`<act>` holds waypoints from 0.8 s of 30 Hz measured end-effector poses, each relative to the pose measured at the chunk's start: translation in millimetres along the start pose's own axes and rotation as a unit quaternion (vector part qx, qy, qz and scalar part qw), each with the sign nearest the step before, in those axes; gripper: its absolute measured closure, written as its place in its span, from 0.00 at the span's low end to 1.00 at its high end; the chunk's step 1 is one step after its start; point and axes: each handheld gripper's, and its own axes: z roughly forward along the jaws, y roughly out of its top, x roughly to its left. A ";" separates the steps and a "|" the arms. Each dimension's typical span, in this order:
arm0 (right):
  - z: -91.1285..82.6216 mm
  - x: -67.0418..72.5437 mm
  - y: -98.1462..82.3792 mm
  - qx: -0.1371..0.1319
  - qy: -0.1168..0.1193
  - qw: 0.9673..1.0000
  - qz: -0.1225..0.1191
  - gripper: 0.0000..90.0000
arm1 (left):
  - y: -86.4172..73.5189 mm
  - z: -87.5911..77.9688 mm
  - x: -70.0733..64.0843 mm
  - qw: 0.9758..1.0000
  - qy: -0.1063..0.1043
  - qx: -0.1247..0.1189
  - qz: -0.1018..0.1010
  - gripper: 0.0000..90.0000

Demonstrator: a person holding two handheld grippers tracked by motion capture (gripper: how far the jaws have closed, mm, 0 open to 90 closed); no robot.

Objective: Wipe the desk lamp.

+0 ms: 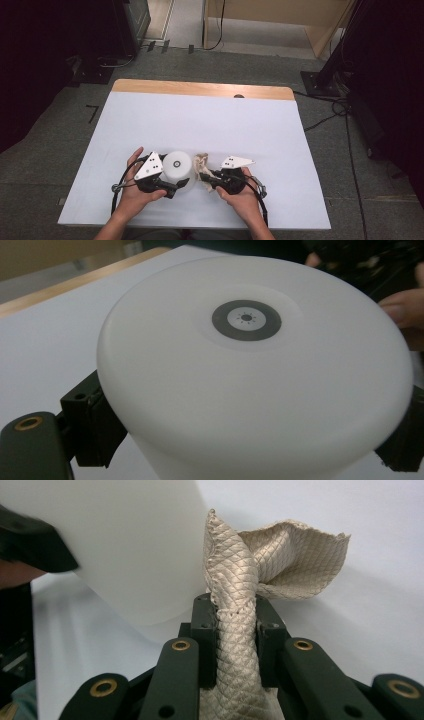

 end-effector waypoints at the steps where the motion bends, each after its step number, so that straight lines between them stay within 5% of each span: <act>1: 0.2 1.7 -0.3 0.001 0.005 1.000 -0.003 0.85 | 0.7 0.9 1.6 1.000 -0.008 0.006 0.007 0.09; 5: 3.0 5.4 -2.7 0.020 0.016 0.999 -0.019 0.85 | -2.1 5.2 6.4 0.999 -0.031 0.024 0.016 0.09; 11: 3.5 9.3 -2.0 0.036 0.030 0.998 -0.028 0.85 | -4.9 7.7 5.3 0.999 -0.014 0.037 0.016 0.09; 18: -10.2 17.2 10.9 -0.007 0.036 0.998 -0.041 0.85 | -8.0 7.0 0.7 0.999 0.000 0.030 0.018 0.09; 24: -28.0 28.5 26.1 -0.064 0.037 0.995 -0.065 0.85 | -8.9 7.0 0.4 0.999 0.001 0.028 0.017 0.09</act>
